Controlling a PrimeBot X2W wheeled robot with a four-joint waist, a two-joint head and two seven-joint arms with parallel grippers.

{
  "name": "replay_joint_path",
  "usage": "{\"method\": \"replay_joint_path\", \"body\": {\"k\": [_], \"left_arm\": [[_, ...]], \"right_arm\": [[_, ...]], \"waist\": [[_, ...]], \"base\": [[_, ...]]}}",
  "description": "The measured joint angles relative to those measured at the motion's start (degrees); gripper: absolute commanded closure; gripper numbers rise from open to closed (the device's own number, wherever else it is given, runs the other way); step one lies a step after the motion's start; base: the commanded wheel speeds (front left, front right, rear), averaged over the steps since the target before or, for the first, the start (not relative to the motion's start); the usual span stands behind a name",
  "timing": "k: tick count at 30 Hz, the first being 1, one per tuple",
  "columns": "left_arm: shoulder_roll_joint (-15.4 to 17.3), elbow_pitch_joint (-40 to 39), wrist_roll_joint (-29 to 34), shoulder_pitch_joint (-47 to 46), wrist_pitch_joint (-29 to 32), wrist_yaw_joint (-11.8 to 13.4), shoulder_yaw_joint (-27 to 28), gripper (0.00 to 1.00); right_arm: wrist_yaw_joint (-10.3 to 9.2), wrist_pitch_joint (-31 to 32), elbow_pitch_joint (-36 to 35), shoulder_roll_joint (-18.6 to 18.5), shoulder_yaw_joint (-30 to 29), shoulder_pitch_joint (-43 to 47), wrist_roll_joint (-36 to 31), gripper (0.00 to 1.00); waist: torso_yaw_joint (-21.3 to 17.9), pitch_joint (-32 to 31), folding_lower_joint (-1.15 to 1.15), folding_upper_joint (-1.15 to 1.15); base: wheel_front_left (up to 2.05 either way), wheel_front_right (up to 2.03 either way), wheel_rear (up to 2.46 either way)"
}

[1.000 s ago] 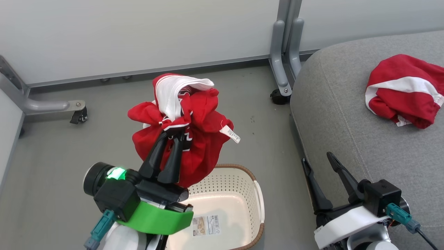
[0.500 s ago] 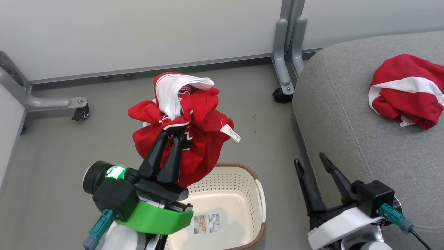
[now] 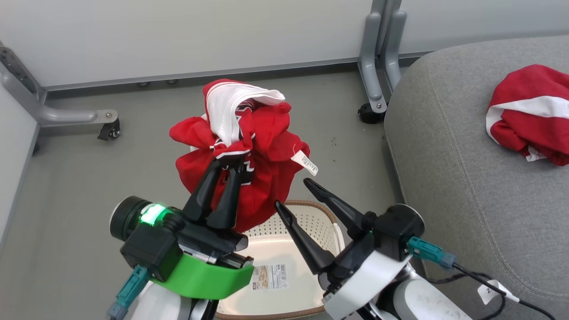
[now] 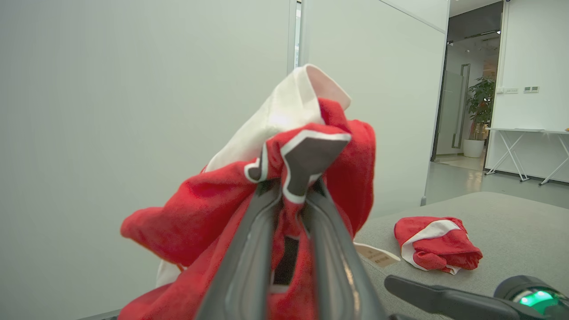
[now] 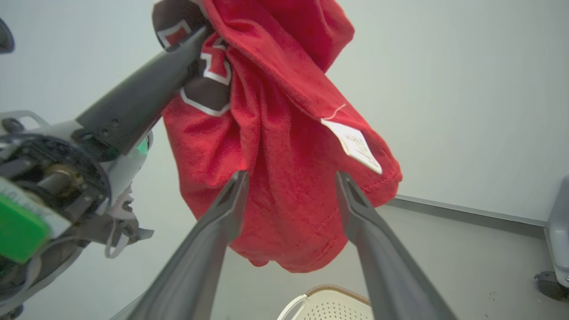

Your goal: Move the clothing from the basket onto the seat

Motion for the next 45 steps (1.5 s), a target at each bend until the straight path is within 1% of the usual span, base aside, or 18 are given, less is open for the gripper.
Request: {"method": "replay_joint_path", "body": {"k": [4, 10, 18, 19, 21, 31, 45], "left_arm": [[-0.1, -0.05, 0.02, -0.51, 0.0, -0.04, -0.58, 1.0], [-0.3, -0.08, 0.15, -0.73, 0.0, -0.07, -1.57, 1.0], [-0.43, -0.05, -0.01, -0.85, 0.0, -0.23, -2.35, 1.0], [-0.45, -0.05, -0.02, -0.9, 0.0, -0.23, -2.45, 1.0], [-0.48, -0.01, -0.15, -0.99, 0.0, -0.24, -2.58, 1.0], [-0.62, 0.21, -0.43, -1.0, 0.0, -0.25, -2.44, 1.0], [-0.7, 0.65, -0.54, -0.99, 0.0, -0.31, -2.52, 1.0]], "right_arm": [[0.0, -1.0, 2.22, -0.34, 3.18, -4.96, 2.21, 0.0], [0.0, -1.4, 7.35, -0.51, 7.81, -11.74, 5.26, 0.0], [-0.01, -1.98, 13.27, -0.07, 12.29, -18.85, 8.26, 0.0], [-0.01, -2.15, 13.86, 0.03, 12.72, -19.7, 8.64, 0.18], [-0.01, -2.69, 14.93, 0.26, 13.44, -20.97, 9.55, 1.0], [-0.01, -4.93, 17.49, 0.35, 15.88, -23.52, 12.15, 1.0], [-0.01, -6.37, 18.85, -0.26, 16.55, -24.55, 13.23, 1.0]], "waist": [[0.73, 0.48, 0.0, 0.0], [1.71, 0.92, 0.0, 0.0], [2.08, 1.01, 0.0, 0.0], [2.09, 1.03, 0.0, 0.0], [2.11, 0.97, 0.0, 0.0], [2.0, 0.85, 0.0, 0.0], [2.12, 0.71, 0.0, 0.0]], "base": [[0.0, 0.0, 0.0], [0.0, 0.0, 0.0], [0.0, 0.0, 0.0], [0.0, 0.0, 0.0], [0.0, 0.0, 0.0], [0.0, 0.0, 0.0], [0.0, 0.0, 0.0]]}}
